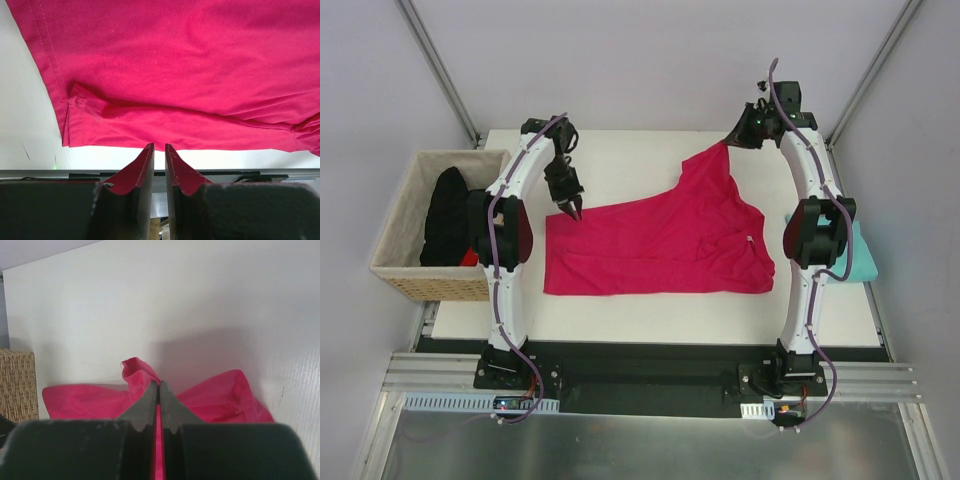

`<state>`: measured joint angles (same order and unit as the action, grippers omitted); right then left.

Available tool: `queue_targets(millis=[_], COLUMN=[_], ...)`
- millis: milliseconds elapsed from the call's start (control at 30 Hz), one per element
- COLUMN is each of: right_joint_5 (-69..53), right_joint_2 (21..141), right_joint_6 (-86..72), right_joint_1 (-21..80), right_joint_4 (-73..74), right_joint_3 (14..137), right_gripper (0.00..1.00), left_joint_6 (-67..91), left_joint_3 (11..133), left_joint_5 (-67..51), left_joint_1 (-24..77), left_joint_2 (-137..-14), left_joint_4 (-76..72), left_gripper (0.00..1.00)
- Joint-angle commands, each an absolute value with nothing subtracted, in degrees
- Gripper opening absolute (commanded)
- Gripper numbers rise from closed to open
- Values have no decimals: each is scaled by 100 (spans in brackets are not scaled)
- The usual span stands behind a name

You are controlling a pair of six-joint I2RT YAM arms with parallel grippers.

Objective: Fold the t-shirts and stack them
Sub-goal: Grap the side of the flattened tshirt furthest away from the robot with both arms

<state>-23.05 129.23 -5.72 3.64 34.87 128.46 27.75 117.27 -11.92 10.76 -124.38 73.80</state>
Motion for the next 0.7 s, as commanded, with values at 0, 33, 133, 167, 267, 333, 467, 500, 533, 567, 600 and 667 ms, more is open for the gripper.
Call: queue_targets(millis=[0,33,133,167,267,333,467,500,533,567,600,667], right_joint_5=[-2391,-2417,-2505,-2531,-2575,-2593,-2575,-2566,-2575,-2584,-2593,-2610], right_joint_2=[12656,12682,12823,12841,12911,12929,12964,12964,12964,12964,12964,12946], right_joint_6=[-483,-475,-492,-483,-457,-466,-457,-457,-466,-457,-466,-457], right_joint_1=[396,396,448,474,571,615,633,624,624,615,624,624], right_joint_4=[3331,3340,3357,3357,3366,3366,3357,3357,3357,3366,3358,3349], right_joint_3=[12867,12850,12850,12850,12850,12832,12832,12815,12814,12797,12771,12718], right_gripper=[1,1,1,1,1,1,1,1,1,1,1,1], left_joint_6=[2769,2769,2777,2777,2786,2795,2812,2812,2812,2821,2821,2813], left_joint_3=[11716,11690,11637,11637,11628,11619,11567,11558,11549,11523,11514,11540], left_joint_5=[-1178,-1160,-1134,-1134,-1125,-1125,-1090,-1072,-1072,-1046,-1002,-967], left_joint_1=[1055,1055,1055,1055,1055,1055,1055,1055,1055,1055,1055,1055], left_joint_2=[-12076,-12067,-12041,-12032,-12024,-12015,-12006,-12006,-12015,-12015,-12023,-12084], left_joint_4=[7506,7506,7497,7497,7497,7497,7497,7497,7506,7480,7462,7444], left_gripper=[14,14,14,14,14,14,14,14,14,14,14,14])
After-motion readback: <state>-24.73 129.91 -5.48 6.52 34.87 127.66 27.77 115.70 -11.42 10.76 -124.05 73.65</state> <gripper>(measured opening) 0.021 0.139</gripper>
